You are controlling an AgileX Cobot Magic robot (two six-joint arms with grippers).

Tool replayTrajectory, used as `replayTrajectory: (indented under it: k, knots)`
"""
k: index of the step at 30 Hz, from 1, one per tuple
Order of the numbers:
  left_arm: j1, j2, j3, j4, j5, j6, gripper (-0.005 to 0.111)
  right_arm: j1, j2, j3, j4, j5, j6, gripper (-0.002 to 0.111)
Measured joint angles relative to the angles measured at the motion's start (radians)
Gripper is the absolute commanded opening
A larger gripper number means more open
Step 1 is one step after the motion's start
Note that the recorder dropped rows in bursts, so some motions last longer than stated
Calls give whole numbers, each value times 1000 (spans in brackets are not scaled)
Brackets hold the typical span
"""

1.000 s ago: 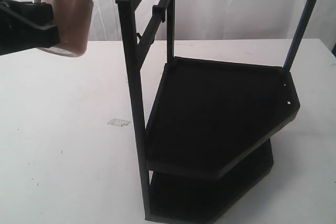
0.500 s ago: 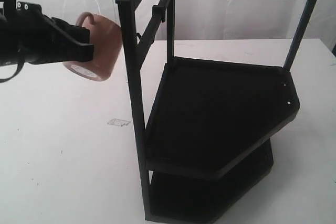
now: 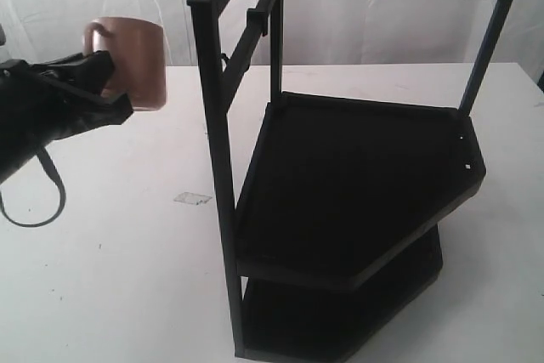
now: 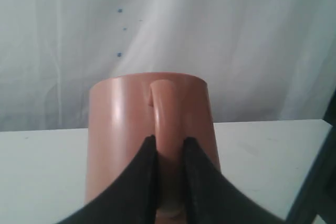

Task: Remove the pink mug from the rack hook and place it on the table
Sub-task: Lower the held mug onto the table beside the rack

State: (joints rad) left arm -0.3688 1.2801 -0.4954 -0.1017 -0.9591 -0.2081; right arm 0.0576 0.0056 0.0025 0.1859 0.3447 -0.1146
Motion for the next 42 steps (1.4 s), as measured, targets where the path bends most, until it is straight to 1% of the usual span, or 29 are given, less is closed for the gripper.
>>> replayTrajectory:
  k: [1, 3, 7, 9, 11, 12, 15, 17, 20, 21, 23, 26, 28, 31, 34, 42]
  knots:
    - [0, 13, -6, 25, -2, -25, 0, 0, 0, 0, 0, 0, 0, 0]
    - [-2, 42, -10, 27, -6, -88, 0, 0, 0, 0, 0, 0, 0, 0]
    - [-2, 132, -10, -93, 5, -127, 0, 0, 0, 0, 0, 0, 0, 0]
    - [0, 177, -10, -116, 10, -127, 0, 0, 0, 0, 0, 0, 0, 0]
    - [0, 218, -12, -81, 13, -125, 0, 0, 0, 0, 0, 0, 0, 0]
    - [0, 235, -20, -31, 14, -123, 0, 0, 0, 0, 0, 0, 0, 0]
    - [0, 285, -74, 102, 22, -99, 0, 0, 0, 0, 0, 0, 0, 0]
    - [0, 316, -123, 155, 49, -80, 0, 0, 0, 0, 0, 0, 0, 0]
    - [0, 357, -195, 196, 143, -68, 0, 0, 0, 0, 0, 0, 0, 0]
    - [0, 368, -220, 204, 196, -66, 0, 0, 0, 0, 0, 0, 0, 0]
    - [0, 385, -244, 216, 267, -64, 0, 0, 0, 0, 0, 0, 0, 0]
    - [0, 400, -251, 237, 301, -57, 0, 0, 0, 0, 0, 0, 0, 0]
    - [0, 402, -251, 256, 262, -49, 0, 0, 0, 0, 0, 0, 0, 0]
    - [0, 408, -232, 295, 113, -25, 0, 0, 0, 0, 0, 0, 0, 0]
    - [-2, 436, -225, 336, -34, 50, 0, 0, 0, 0, 0, 0, 0, 0]
    - [-2, 527, -223, 383, -105, 66, 0, 0, 0, 0, 0, 0, 0, 0]
